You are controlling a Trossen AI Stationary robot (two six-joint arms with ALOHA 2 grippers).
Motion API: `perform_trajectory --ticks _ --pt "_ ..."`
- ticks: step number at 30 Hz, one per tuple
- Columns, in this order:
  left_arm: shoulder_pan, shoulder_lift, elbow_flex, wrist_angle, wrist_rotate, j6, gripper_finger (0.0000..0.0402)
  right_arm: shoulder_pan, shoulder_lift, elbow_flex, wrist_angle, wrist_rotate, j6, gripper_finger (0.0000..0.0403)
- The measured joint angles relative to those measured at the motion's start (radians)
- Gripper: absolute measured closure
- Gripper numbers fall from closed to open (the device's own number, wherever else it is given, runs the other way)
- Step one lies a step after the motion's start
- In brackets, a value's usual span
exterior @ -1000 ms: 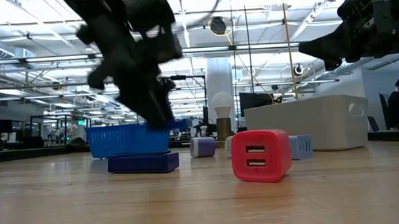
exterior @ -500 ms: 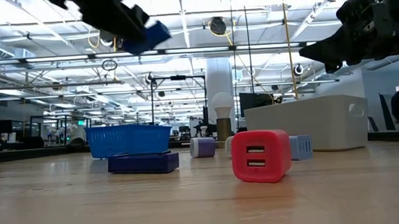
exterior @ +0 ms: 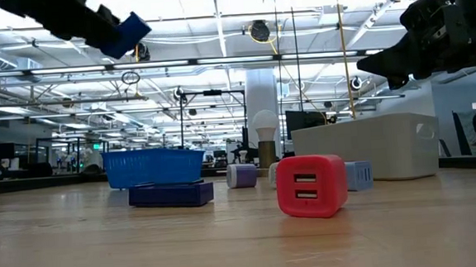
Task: Pick & Place Office items
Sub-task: Put the blue timer into the blue bin
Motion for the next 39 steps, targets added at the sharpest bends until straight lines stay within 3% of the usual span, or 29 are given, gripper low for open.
perform_trajectory --ticks 4,9,15,33,39 --pt "0.002 -0.155 -0.129 0.132 -0.054 -0.02 0.0255 0.0 0.0 0.0 0.002 0.0 0.0 0.0399" --pt "0.002 -0.297 -0.275 0.205 -0.226 -0.067 0.0255 0.0 0.0 0.0 0.001 0.0 -0.004 0.0399" --pt "0.002 -0.39 -0.403 0.324 -0.254 -0.079 0.0255 0.0 0.0 0.0 0.001 0.0 -0.004 0.0399" --pt "0.027 -0.413 -0.465 0.324 -0.318 -0.132 0.0255 0.0 0.0 0.0 0.002 -0.003 -0.004 0.0399" --pt "0.065 -0.397 -0.465 0.321 -0.482 -0.238 0.0255 0.0 0.0 0.0 0.002 -0.003 -0.003 0.0399"
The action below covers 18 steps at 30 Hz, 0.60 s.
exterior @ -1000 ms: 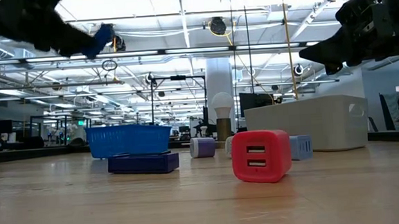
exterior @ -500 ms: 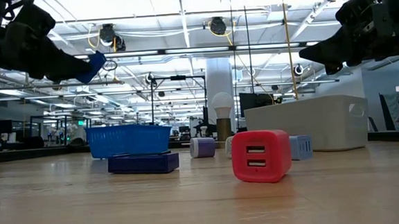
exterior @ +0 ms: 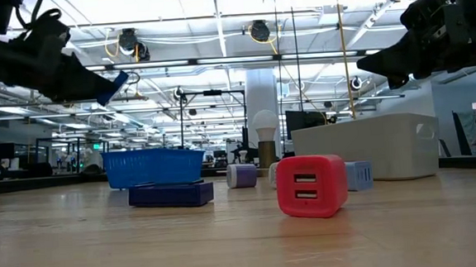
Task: Pick & Place Office items
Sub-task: Put the blue timer into the blue bin
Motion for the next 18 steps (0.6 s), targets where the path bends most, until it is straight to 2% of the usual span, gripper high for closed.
perform_trajectory --ticks 7,14,18 --pt "0.032 0.099 0.076 -0.048 0.01 -0.165 0.0255 0.0 0.0 0.0 0.0 0.0 0.0 0.0399" --pt "0.067 0.336 0.318 -0.333 0.019 -0.317 0.0255 0.0 0.0 0.0 0.0 0.0 0.001 0.0399" --pt "0.105 0.492 0.462 -0.455 0.089 -0.357 0.0255 0.0 0.0 0.0 -0.002 0.0 0.001 0.0399"
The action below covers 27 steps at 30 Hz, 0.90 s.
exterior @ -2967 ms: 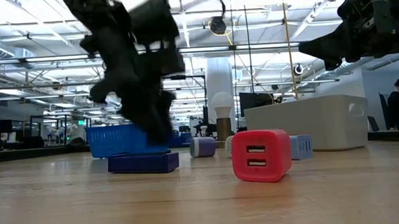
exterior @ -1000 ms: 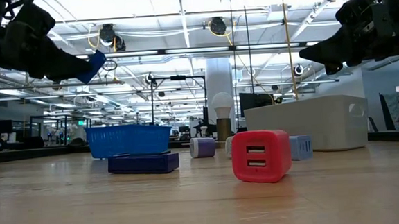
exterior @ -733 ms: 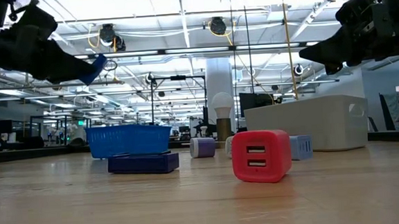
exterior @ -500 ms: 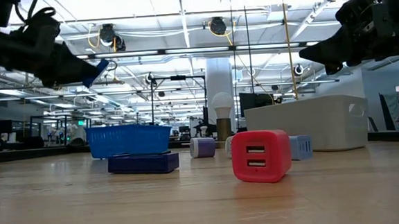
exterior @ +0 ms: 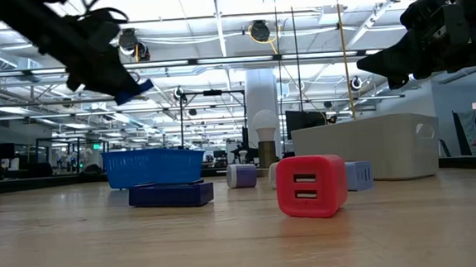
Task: Pick & Place Office items
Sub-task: Put the blue timer into the blue bin
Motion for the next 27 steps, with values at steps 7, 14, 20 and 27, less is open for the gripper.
perform_trajectory --ticks 7,14,20,27 --pt "0.086 0.252 0.157 -0.051 0.173 0.019 0.0255 0.0 0.0 0.0 -0.001 0.0 0.0 0.0399" --pt "0.183 0.429 0.204 -0.052 0.284 -0.026 0.0255 0.0 0.0 0.0 -0.002 -0.001 0.001 0.0399" --pt "0.244 0.515 0.204 -0.067 0.321 -0.058 0.0256 0.0 0.0 0.0 -0.002 -0.001 0.001 0.0399" --pt "0.263 0.574 0.204 -0.06 0.362 -0.057 0.0256 0.0 0.0 0.0 -0.001 -0.001 0.001 0.0399"
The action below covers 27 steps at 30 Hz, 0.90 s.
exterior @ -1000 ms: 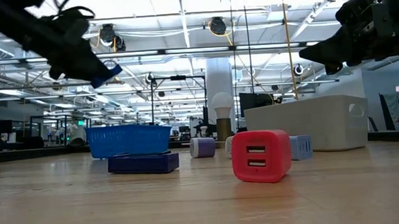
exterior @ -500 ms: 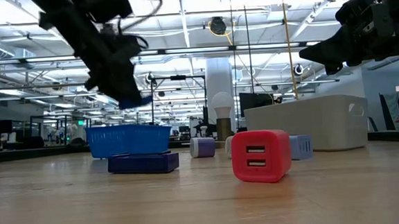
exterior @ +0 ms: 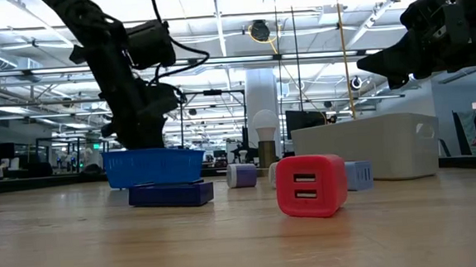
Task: Pick & Place Office items
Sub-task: Put the blue timer into the blue bin
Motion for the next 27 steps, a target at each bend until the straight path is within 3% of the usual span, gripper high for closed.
perform_trajectory --ticks 13,19,27 --pt "0.007 0.022 0.0 0.019 -0.001 0.075 0.0262 0.0 0.0 0.0 0.0 0.0 -0.002 0.0399" --pt "0.007 0.022 -0.001 0.018 -0.023 0.077 0.0229 0.0 0.0 0.0 0.0 0.0 -0.001 0.0399" --pt "0.007 0.022 -0.001 0.018 -0.018 0.089 0.0221 0.0 0.0 0.0 0.0 0.0 -0.002 0.0399"
